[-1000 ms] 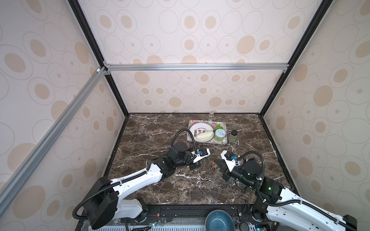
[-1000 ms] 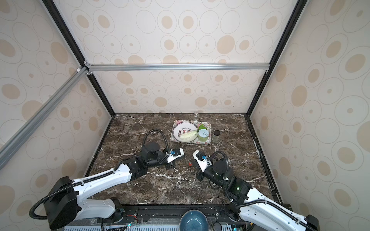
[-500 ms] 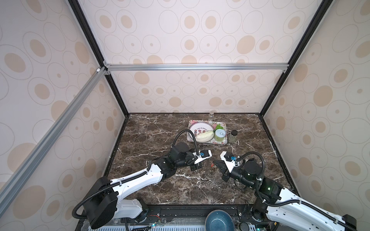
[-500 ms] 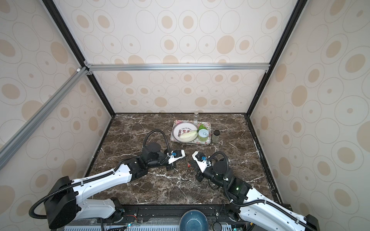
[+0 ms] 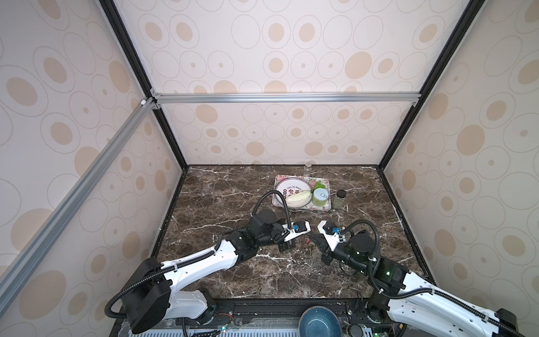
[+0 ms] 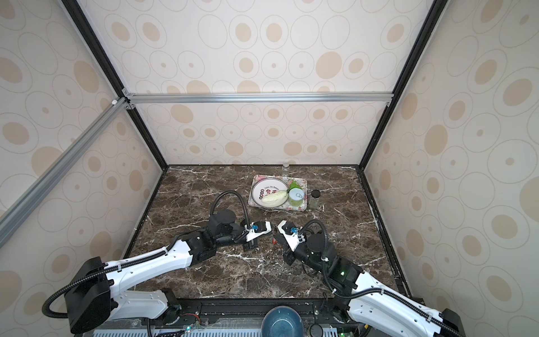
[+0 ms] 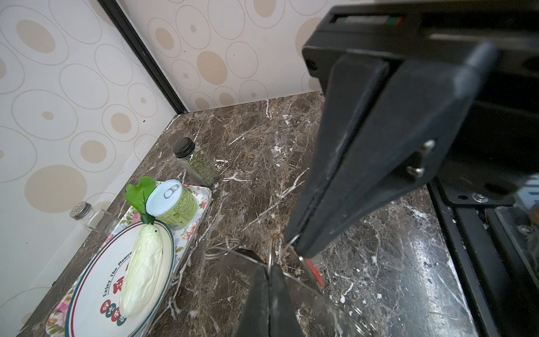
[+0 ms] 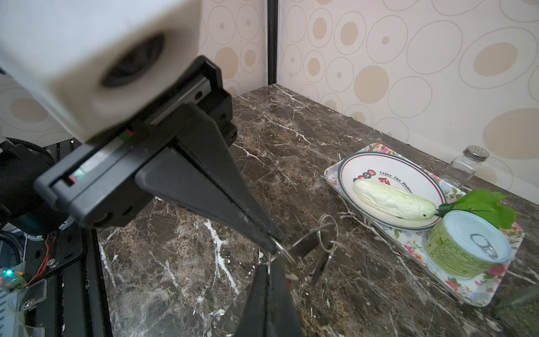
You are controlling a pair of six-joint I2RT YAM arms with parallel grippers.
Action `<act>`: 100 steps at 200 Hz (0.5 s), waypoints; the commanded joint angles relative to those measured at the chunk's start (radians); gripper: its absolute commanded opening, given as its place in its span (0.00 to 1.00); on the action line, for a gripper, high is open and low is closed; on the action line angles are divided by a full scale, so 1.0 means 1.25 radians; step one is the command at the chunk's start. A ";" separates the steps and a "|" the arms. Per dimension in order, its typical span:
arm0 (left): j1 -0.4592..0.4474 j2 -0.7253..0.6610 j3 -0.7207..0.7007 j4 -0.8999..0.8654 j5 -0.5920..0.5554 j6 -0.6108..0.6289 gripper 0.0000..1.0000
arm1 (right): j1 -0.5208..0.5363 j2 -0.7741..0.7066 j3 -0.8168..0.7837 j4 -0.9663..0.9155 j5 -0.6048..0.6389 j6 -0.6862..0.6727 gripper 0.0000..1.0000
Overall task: Attach keys to a key ring
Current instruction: Insert the key into the keyring.
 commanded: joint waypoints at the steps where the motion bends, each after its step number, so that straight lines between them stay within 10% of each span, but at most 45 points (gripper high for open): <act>1: -0.010 -0.001 0.049 0.002 0.024 0.024 0.00 | 0.004 -0.004 0.008 0.012 0.015 0.000 0.00; 100: -0.019 -0.008 0.048 0.001 0.030 0.023 0.00 | 0.003 -0.009 0.010 0.004 0.063 0.008 0.00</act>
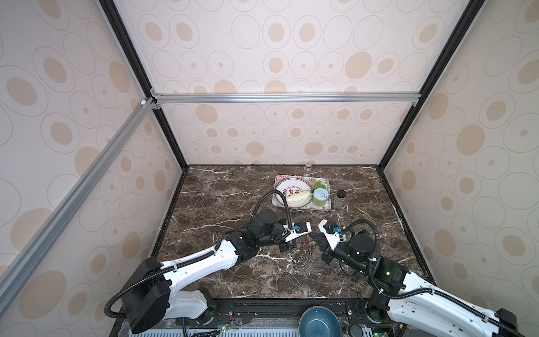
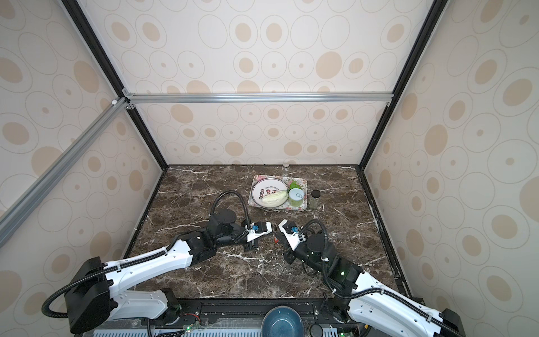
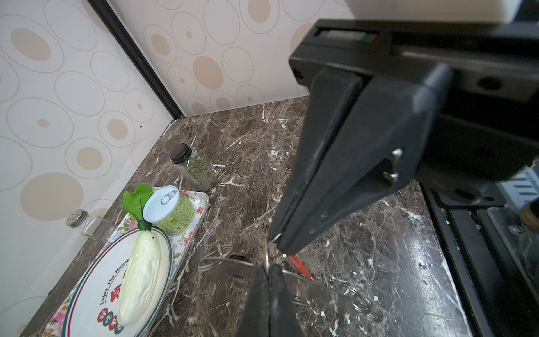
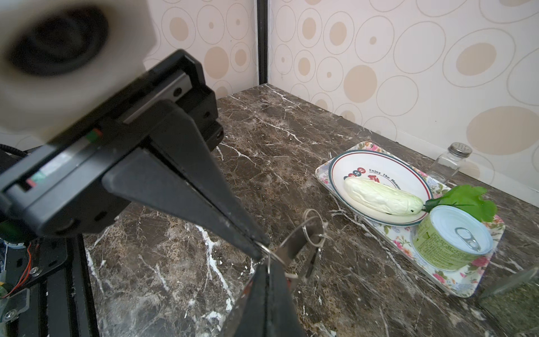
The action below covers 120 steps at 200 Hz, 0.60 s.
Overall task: Attach keys to a key ring
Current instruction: Insert the key into the keyring.
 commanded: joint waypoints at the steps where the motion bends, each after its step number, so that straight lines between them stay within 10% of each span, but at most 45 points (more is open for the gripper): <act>1: -0.013 -0.009 0.040 0.006 0.021 0.020 0.00 | 0.003 -0.009 0.010 0.005 0.027 0.006 0.00; 120: -0.015 0.018 0.066 -0.020 0.084 0.017 0.00 | 0.003 -0.027 0.001 0.009 0.065 0.014 0.00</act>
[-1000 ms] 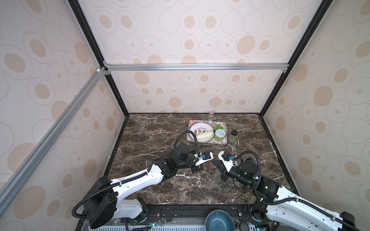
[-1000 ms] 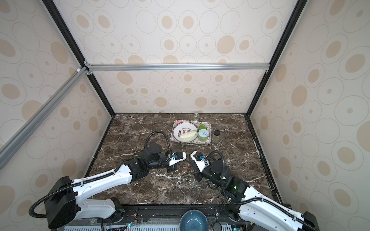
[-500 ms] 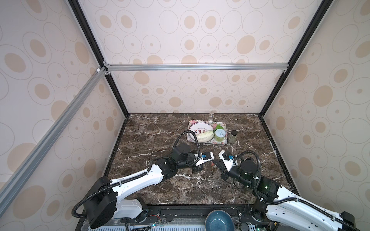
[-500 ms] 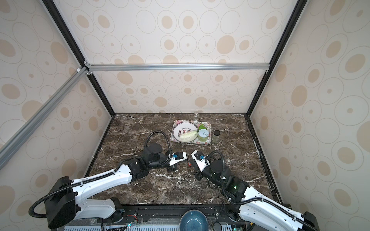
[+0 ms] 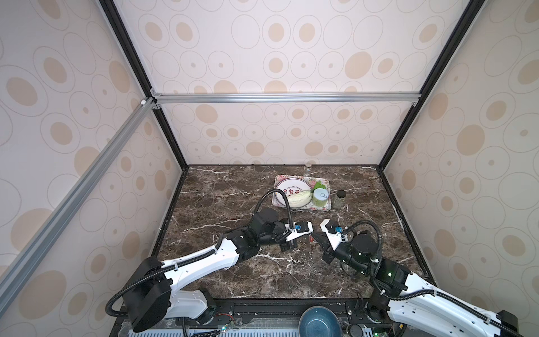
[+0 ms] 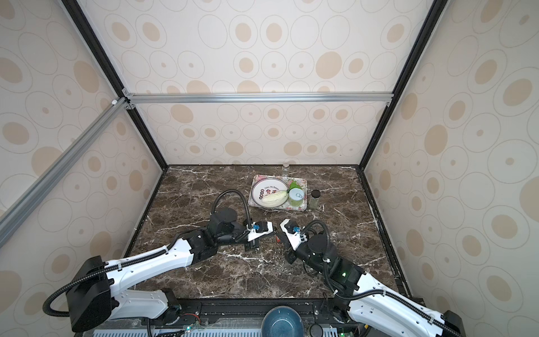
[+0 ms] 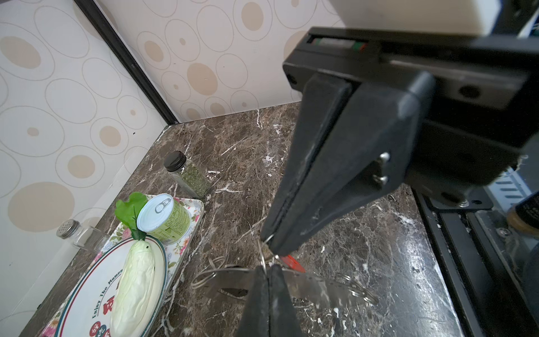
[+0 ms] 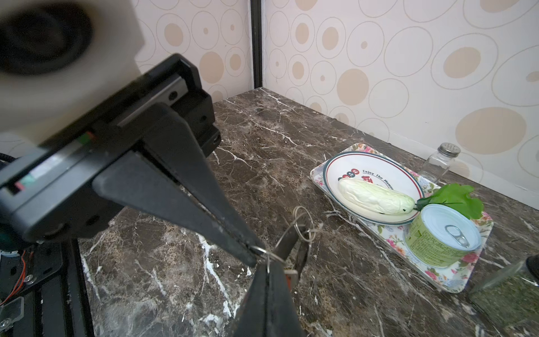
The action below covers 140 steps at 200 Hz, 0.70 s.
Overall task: Attach keys to a key ring
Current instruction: Insert the key into the keyring.
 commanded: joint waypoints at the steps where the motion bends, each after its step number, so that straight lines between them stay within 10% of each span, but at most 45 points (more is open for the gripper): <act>1: -0.013 0.004 0.042 -0.010 0.057 0.017 0.00 | 0.004 -0.009 0.001 0.016 0.043 0.007 0.00; 140: -0.014 0.014 0.054 0.006 0.087 -0.026 0.00 | 0.003 -0.015 -0.013 0.027 0.155 0.059 0.00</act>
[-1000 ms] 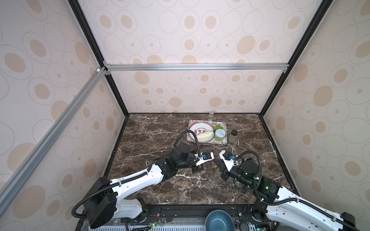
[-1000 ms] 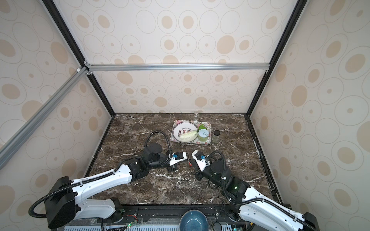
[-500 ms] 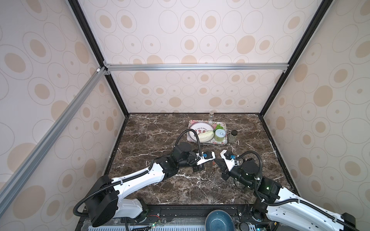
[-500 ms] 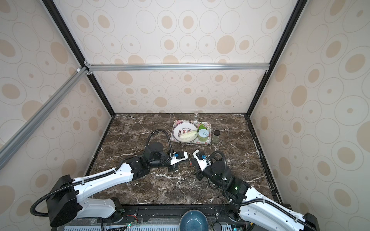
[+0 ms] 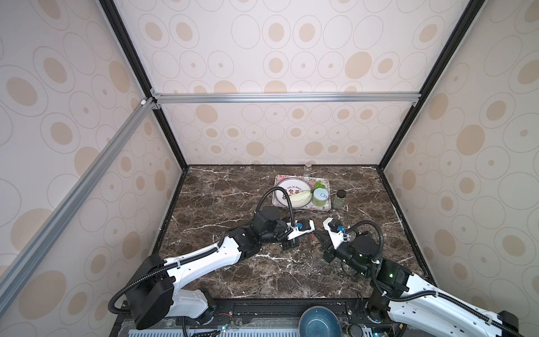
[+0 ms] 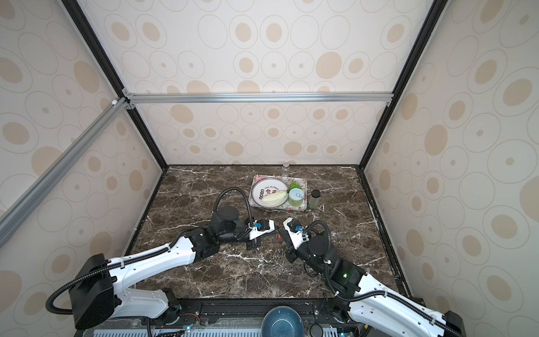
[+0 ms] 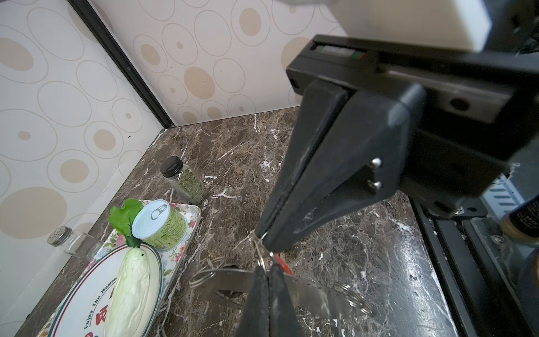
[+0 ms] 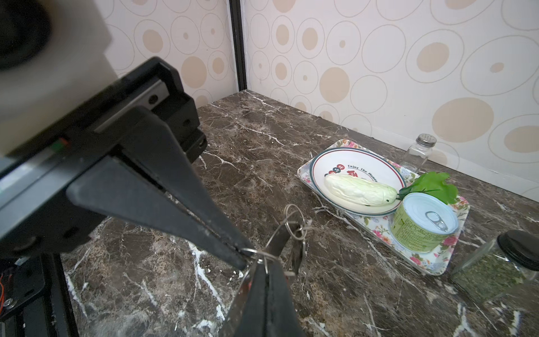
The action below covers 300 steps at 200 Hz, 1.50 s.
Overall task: Attach keys to a key ring
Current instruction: Insert the key into the keyring.
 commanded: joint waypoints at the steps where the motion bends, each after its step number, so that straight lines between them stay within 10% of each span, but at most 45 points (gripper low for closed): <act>1: -0.014 -0.002 0.034 0.006 0.072 -0.013 0.00 | -0.008 -0.004 -0.013 0.035 0.087 0.025 0.00; 300: -0.012 -0.063 -0.054 0.182 -0.008 -0.073 0.00 | -0.025 -0.018 -0.078 0.145 0.002 0.120 0.00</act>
